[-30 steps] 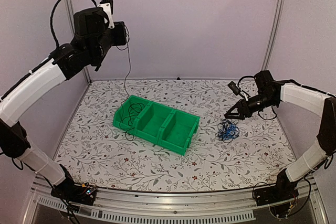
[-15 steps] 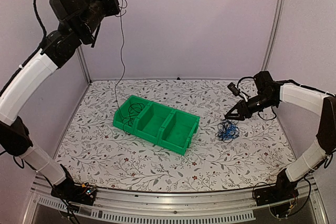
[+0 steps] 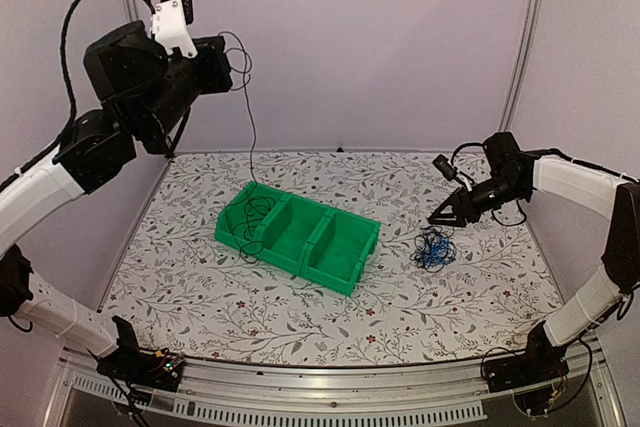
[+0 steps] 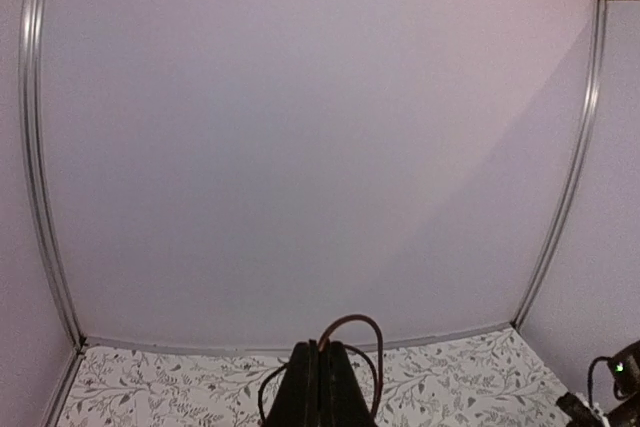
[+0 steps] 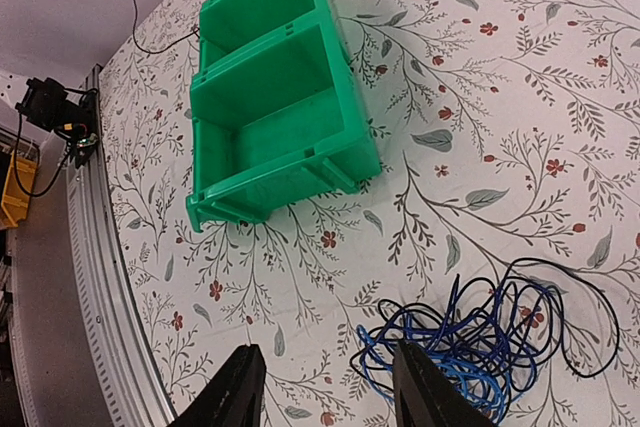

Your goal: Untangle the cables

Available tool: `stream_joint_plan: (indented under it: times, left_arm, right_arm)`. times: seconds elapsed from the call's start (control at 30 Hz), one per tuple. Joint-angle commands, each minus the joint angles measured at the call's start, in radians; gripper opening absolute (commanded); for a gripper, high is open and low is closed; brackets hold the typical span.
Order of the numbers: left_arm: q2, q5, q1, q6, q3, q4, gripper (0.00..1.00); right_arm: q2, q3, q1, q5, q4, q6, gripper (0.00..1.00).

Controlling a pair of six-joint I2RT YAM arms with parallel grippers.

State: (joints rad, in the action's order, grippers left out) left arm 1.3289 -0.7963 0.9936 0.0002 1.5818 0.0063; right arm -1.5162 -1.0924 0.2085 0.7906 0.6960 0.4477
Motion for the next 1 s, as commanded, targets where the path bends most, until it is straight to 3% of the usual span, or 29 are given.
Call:
stream_joint_plan:
  times: [0.0, 0.07, 0.2, 0.43, 0.6, 0.8, 0.9, 0.97]
  left_arm:
    - [-0.153, -0.112, 0.057, -0.396, -0.194, -0.308, 0.0]
    - [-0.196, -0.116, 0.099, -0.473, -0.225, -0.379, 0.0]
    - [-0.212, -0.191, 0.192, -0.397, -0.169, -0.38, 0.0]
    - [-0.165, -0.249, 0.295, 0.003, 0.059, -0.166, 0.0]
    - [-0.142, -0.17, 0.31, 0.262, 0.082, 0.056, 0.0]
    - [-0.076, -0.163, 0.26, 0.535, 0.088, 0.309, 0.0]
    - [-0.022, -0.128, 0.185, 0.509, 0.144, 0.284, 0.0]
    - [0.068, -0.123, 0.051, 0.326, 0.274, 0.083, 0.0]
  right_arm:
    - [-0.033, -0.036, -0.002, 0.01, 0.006, 0.012, 0.48]
    - [-0.051, -0.039, -0.002, 0.019, 0.0, 0.009, 0.48]
    - [-0.088, -0.06, 0.002, 0.036, 0.002, -0.003, 0.48]
    - [-0.124, -0.1, 0.015, 0.035, 0.005, -0.001, 0.48]
    - [-0.117, -0.075, 0.018, 0.034, -0.006, -0.001, 0.48]
    - [-0.089, -0.045, 0.017, 0.024, -0.013, -0.001, 0.48]
    - [-0.081, -0.039, 0.017, 0.017, -0.014, 0.003, 0.48]
    - [-0.078, -0.027, 0.018, 0.012, -0.025, 0.005, 0.48]
